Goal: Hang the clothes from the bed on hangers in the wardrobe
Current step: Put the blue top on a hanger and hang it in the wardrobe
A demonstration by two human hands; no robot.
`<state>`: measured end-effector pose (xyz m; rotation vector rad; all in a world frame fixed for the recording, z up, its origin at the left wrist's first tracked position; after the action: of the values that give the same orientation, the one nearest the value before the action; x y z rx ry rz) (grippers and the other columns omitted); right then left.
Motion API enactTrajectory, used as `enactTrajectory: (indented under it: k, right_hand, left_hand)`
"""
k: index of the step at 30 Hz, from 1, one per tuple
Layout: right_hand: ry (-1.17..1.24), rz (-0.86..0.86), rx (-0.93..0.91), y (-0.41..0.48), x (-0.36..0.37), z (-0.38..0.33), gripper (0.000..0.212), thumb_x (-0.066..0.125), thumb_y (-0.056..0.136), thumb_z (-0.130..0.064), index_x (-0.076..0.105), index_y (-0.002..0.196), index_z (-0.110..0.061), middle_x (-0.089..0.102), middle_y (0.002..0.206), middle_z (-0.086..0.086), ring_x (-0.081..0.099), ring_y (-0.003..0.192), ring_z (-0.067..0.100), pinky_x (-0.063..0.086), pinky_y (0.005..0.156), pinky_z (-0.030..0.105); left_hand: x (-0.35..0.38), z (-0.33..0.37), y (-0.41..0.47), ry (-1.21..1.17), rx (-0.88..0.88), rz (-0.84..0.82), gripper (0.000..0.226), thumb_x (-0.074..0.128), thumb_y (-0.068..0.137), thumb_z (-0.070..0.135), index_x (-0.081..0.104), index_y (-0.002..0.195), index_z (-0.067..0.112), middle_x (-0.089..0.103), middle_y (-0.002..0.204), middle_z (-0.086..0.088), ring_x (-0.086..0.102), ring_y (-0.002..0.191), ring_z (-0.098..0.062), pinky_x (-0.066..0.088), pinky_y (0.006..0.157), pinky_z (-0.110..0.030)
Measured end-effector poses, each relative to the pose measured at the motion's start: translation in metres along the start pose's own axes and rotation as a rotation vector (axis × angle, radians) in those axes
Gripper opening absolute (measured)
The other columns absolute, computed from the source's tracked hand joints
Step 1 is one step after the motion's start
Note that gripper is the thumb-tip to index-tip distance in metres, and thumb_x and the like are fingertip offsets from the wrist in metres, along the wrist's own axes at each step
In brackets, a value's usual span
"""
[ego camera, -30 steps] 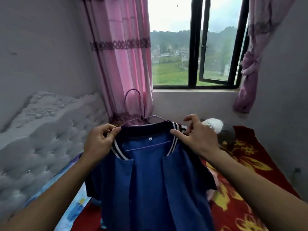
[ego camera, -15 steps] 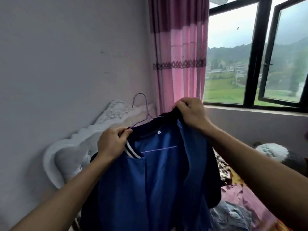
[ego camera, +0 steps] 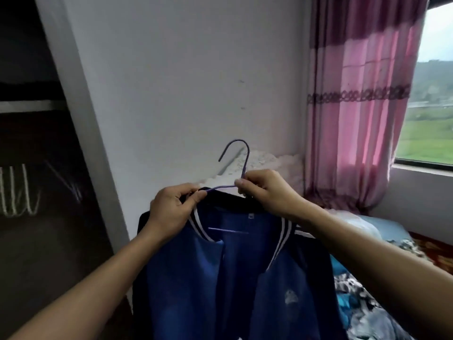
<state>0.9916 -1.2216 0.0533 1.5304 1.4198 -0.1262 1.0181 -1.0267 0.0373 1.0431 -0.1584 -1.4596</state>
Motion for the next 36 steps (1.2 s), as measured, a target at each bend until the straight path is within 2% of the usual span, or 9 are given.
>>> enactTrajectory:
  k: [5, 8, 11, 17, 20, 23, 28, 30, 36]
  right_hand:
    - [-0.043, -0.068, -0.008, 0.019, 0.05, -0.013, 0.033, 0.055, 0.096, -0.038, 0.062, 0.067, -0.024, 0.065, 0.069, 0.003, 0.054, 0.06, 0.01, 0.041, 0.06, 0.032]
    - [0.117, -0.108, -0.064, 0.031, 0.086, -0.036, 0.032, 0.055, 0.097, -0.034, 0.065, 0.069, -0.023, 0.068, 0.069, -0.001, 0.061, 0.064, 0.01, 0.047, 0.064, 0.029]
    - [0.246, -0.153, -0.175, 0.039, 0.119, -0.078, 0.033, 0.055, 0.098, -0.029, 0.062, 0.066, -0.021, 0.066, 0.063, -0.007, 0.059, 0.059, 0.002, 0.041, 0.059, 0.015]
    - [0.484, -0.309, -0.254, 0.045, 0.182, -0.137, 0.036, 0.055, 0.098, -0.03, 0.062, 0.064, -0.021, 0.052, 0.049, -0.012, 0.042, 0.048, 0.002, 0.034, 0.051, 0.016]
    - [0.578, -0.432, -0.292, 0.039, 0.219, -0.178, 0.038, 0.058, 0.096, -0.031, 0.065, 0.064, -0.01, 0.052, 0.054, -0.005, 0.042, 0.051, 0.006, 0.037, 0.055, 0.027]
    - [0.718, -0.575, -0.253, 0.033, 0.246, -0.213, 0.036, 0.062, 0.093, -0.031, 0.067, 0.062, -0.014, 0.052, 0.051, -0.008, 0.042, 0.049, 0.005, 0.035, 0.05, 0.019]
    - [0.752, -1.067, -0.247, 0.018, 0.293, -0.267, 0.025, 0.054, 0.098, -0.025, 0.067, 0.108, -0.006, 0.055, 0.064, 0.003, 0.049, 0.055, 0.01, 0.041, 0.052, 0.019]
    - [0.745, -1.162, -0.232, 0.014, 0.313, -0.286, 0.027, 0.052, 0.099, -0.02, 0.062, 0.118, -0.004, 0.054, 0.063, 0.005, 0.052, 0.057, 0.015, 0.044, 0.055, 0.022]
    - [0.801, -1.046, -0.049, 0.036, 0.387, -0.326, 0.025, 0.052, 0.098, -0.013, 0.067, 0.106, 0.005, 0.041, 0.055, 0.003, 0.039, 0.044, 0.013, 0.029, 0.046, 0.024]
  left_hand:
    - [-0.112, -0.028, -0.031, 0.084, -0.109, 0.176, 0.016, 0.065, 0.089, 0.016, 0.071, 0.076, 0.024, 0.07, 0.074, 0.01, 0.062, 0.067, -0.002, 0.048, 0.066, -0.019]
    - [-0.147, -0.033, -0.056, 0.174, -0.138, 0.273, 0.013, 0.066, 0.088, 0.019, 0.075, 0.079, 0.015, 0.071, 0.073, 0.003, 0.066, 0.07, -0.014, 0.055, 0.068, -0.035]
    - [-0.154, -0.025, -0.076, 0.316, -0.113, 0.335, 0.018, 0.064, 0.089, 0.027, 0.076, 0.084, 0.015, 0.069, 0.074, 0.004, 0.064, 0.071, -0.015, 0.053, 0.067, -0.042]
    - [-0.198, -0.056, -0.128, 0.508, -0.247, 0.271, 0.029, 0.053, 0.087, 0.045, 0.071, 0.097, 0.026, 0.067, 0.09, 0.01, 0.062, 0.084, -0.008, 0.051, 0.074, -0.04]
    - [-0.216, -0.068, -0.152, 0.721, -0.303, 0.17, 0.042, 0.042, 0.086, 0.059, 0.065, 0.104, 0.029, 0.065, 0.097, 0.009, 0.06, 0.09, -0.011, 0.048, 0.077, -0.036]
    - [-0.239, -0.068, -0.176, 0.739, -0.279, 0.19, 0.031, 0.045, 0.093, 0.041, 0.063, 0.086, 0.017, 0.063, 0.079, 0.004, 0.058, 0.076, -0.013, 0.045, 0.066, -0.037]
    - [-0.3, -0.08, -0.226, 0.719, -0.297, 0.372, 0.024, 0.049, 0.095, 0.024, 0.059, 0.079, 0.01, 0.056, 0.072, 0.004, 0.049, 0.068, -0.002, 0.036, 0.063, -0.018]
    - [-0.324, -0.096, -0.243, 0.703, -0.328, 0.414, 0.021, 0.052, 0.097, 0.02, 0.058, 0.078, 0.012, 0.053, 0.069, 0.01, 0.049, 0.066, 0.002, 0.035, 0.06, -0.013]
    - [-0.398, -0.178, -0.273, 0.647, -0.462, 0.282, 0.023, 0.058, 0.091, 0.041, 0.06, 0.087, 0.018, 0.062, 0.085, 0.004, 0.057, 0.082, -0.009, 0.045, 0.071, -0.029]
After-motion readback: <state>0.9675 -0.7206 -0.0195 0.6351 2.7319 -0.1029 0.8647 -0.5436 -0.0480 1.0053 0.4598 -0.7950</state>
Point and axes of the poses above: each hand's wrist, its own y-axis towards the middle knuckle, its own x-axis out of the palm, z = x × y, the point moved 9 cm from there along y, towards the middle knuckle
